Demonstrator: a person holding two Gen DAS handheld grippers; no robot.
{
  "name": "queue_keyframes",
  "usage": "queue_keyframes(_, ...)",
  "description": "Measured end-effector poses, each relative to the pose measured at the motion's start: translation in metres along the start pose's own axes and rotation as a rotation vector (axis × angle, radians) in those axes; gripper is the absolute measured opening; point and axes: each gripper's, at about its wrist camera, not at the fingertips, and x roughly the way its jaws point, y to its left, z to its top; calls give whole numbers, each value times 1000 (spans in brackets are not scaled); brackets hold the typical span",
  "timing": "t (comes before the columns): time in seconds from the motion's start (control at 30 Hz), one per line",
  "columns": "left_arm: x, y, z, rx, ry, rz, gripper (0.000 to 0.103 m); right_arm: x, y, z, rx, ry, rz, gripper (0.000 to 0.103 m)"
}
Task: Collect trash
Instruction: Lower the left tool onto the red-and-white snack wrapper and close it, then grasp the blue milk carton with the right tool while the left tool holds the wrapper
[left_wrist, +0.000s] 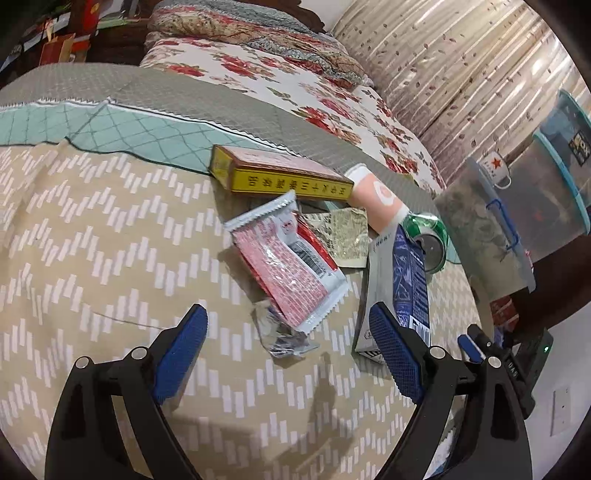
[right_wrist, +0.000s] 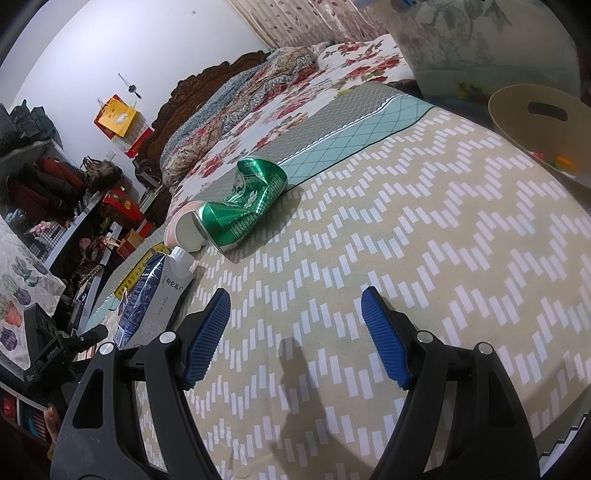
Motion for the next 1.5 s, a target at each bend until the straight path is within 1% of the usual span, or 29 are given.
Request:
queue_keyframes(0.17,0,8,4,-38,9,-24,85,-2,0,-1,5,0,7,74)
queue_keyframes(0.4,9,2,12,-14,-2,-12,84,-3,-4,0,13,-1,17,74)
queue_keyframes(0.43,11,0,13,-10,-7,-6,75,-3,-3,-1,12,-1,15,74)
queue_keyframes(0.47,13,-1,15,-2,-7,2,64,-3,-4,0,12,-1,15,74)
queue_keyframes(0.5,16,-3,16,8,-9,18,57,-4,-3,-1,11,-1,15,74)
queue_keyframes(0.53,17,-4,16,13,-6,25,40,-4,-3,0,11,-1,15,74)
queue_keyframes(0.57,20,-3,16,13,5,26,20,-4,-3,0,12,-1,15,74)
queue_keyframes(0.6,23,-2,16,5,23,15,13,-3,-3,0,9,-1,11,74)
queue_keyframes(0.63,25,-1,15,-2,34,0,9,-3,-2,-1,4,0,5,74)
queue_keyframes(0.7,22,0,12,4,26,-7,8,0,6,-1,-31,8,-24,75)
queue_keyframes(0.73,19,0,10,11,21,-9,8,1,13,-2,-61,17,-24,75)
queue_keyframes(0.87,-1,1,2,30,-10,-26,8,12,52,-13,-134,59,62,77)
queue_keyframes(0.93,-12,3,-1,37,-28,-29,8,20,79,-18,-182,78,84,81)
queue_keyframes(1.0,-22,7,-5,40,-39,-37,8,26,101,-20,-214,85,104,88)
queue_keyframes(1.03,-26,9,-7,40,-43,-42,8,30,113,-21,-229,93,111,90)
queue_keyframes(1.17,-41,19,-13,27,-58,-56,8,54,156,-25,-274,139,100,92)
queue_keyframes(1.3,-48,28,-18,11,-61,-59,8,81,188,-35,-349,183,50,92)
queue_keyframes(1.33,-48,29,-18,8,-60,-60,8,87,192,-38,-364,197,29,92)
queue_keyframes(1.4,-49,31,-19,7,-56,-64,8,96,192,-42,-369,226,10,78)
queue_keyframes(1.43,-49,31,-20,9,-55,-66,8,94,190,-43,-372,217,13,77)
queue_keyframes(1.5,-47,29,-20,14,-49,-71,8,87,185,-44,-367,218,31,68)
